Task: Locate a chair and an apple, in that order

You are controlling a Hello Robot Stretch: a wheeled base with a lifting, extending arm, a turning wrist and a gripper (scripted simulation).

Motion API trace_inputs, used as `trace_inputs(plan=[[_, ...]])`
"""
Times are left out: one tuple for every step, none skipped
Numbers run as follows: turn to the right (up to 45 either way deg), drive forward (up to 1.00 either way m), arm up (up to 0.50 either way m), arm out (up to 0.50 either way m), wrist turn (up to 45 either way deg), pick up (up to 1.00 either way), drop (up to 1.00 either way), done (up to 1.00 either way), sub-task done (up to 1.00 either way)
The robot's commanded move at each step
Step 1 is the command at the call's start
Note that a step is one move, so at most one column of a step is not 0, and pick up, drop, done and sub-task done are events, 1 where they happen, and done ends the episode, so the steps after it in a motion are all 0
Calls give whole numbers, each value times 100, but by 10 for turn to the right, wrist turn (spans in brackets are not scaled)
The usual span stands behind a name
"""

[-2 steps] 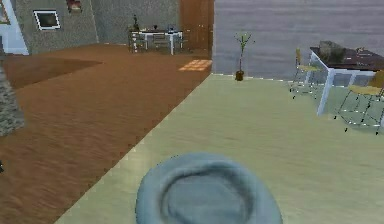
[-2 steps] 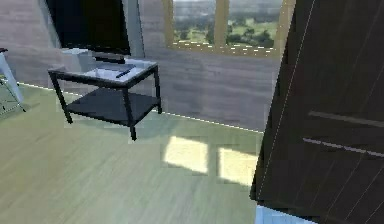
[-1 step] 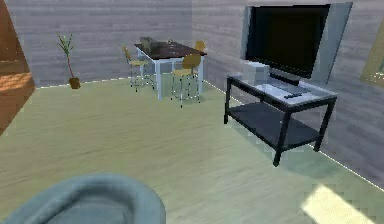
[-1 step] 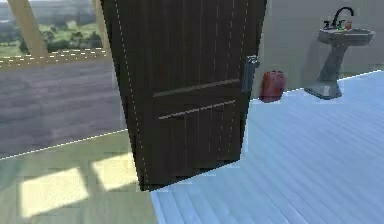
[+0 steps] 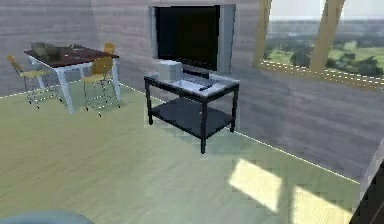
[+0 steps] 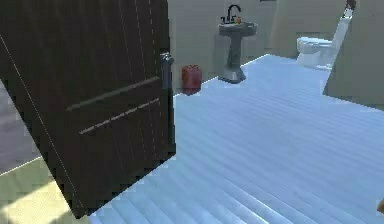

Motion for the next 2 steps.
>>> trace_inputs(plan=[[0, 90, 0, 0, 0, 0, 0, 0, 0], [-450, 0, 0, 0, 0, 0, 0, 0, 0]])
